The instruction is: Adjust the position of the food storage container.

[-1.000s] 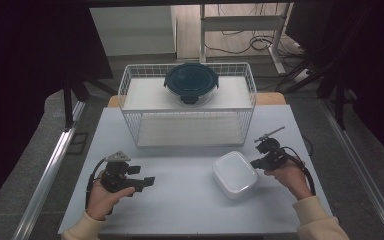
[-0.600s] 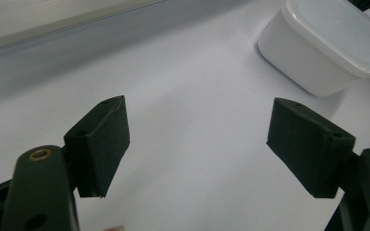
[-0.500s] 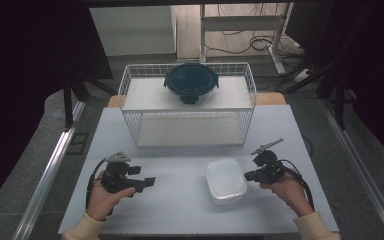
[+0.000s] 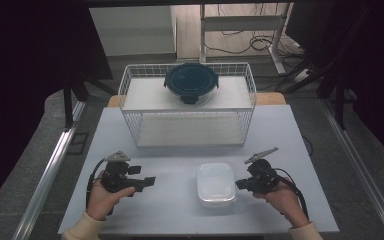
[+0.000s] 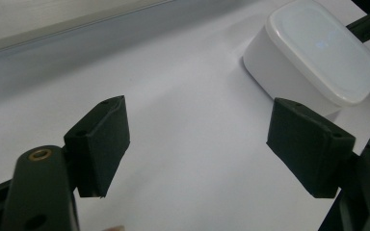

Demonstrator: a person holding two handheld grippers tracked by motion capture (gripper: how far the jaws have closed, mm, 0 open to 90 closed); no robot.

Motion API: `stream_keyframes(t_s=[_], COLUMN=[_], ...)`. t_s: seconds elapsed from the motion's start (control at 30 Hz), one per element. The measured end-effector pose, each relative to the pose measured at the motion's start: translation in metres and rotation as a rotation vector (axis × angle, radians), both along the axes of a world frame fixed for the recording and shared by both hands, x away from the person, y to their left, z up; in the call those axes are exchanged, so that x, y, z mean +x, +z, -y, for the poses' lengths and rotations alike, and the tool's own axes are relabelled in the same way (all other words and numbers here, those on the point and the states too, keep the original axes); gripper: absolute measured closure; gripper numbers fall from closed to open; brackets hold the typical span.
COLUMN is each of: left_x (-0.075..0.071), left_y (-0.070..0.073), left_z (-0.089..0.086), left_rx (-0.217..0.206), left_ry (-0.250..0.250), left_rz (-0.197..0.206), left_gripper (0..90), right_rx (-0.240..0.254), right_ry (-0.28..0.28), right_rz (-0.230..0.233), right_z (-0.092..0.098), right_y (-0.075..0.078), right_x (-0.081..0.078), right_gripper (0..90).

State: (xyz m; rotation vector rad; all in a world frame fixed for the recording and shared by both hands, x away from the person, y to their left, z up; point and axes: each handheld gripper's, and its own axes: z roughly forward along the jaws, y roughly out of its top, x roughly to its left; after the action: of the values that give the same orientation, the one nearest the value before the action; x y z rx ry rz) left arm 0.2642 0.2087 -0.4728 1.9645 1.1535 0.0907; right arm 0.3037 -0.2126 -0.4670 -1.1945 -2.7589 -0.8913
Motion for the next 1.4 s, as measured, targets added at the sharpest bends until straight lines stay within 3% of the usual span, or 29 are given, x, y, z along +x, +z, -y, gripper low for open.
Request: stream_keyframes(t_s=[0.37,0.9,1.03,1.17,1.3,1.4], left_x=[-0.001,0.000,0.001,-0.001,-0.003,-0.004], left_y=[0.000,-0.002,-0.003,0.000,0.004,0.005], left_z=[-0.001,-0.001,-0.001,0.000,0.000,0.000], left_rx=[0.000,0.003,0.002,-0.017,-0.045,-0.059], left_ry=[0.001,0.001,0.008,0.011,0.015,0.019], left_rz=[0.000,-0.003,-0.005,-0.005,-0.004,-0.005], left_gripper=[22.4,22.4,22.4,22.3,23.2,23.2], right_rx=[0.016,0.035,0.057,0.108,0.138,0.165], right_ry=[0.053,0.085,0.078,0.042,0.010,-0.044], right_rz=[-0.003,0.001,0.016,0.070,0.108,0.129], right_z=[-0.028,-0.068,-0.063,-0.047,-0.034,-0.023], right_y=[-0.009,-0.017,-0.009,0.009,0.018,0.017], right_x=[-0.004,0.012,0.011,0.005,-0.005,-0.012], right_gripper=[89.0,89.0,88.9,89.0,88.5,78.1])
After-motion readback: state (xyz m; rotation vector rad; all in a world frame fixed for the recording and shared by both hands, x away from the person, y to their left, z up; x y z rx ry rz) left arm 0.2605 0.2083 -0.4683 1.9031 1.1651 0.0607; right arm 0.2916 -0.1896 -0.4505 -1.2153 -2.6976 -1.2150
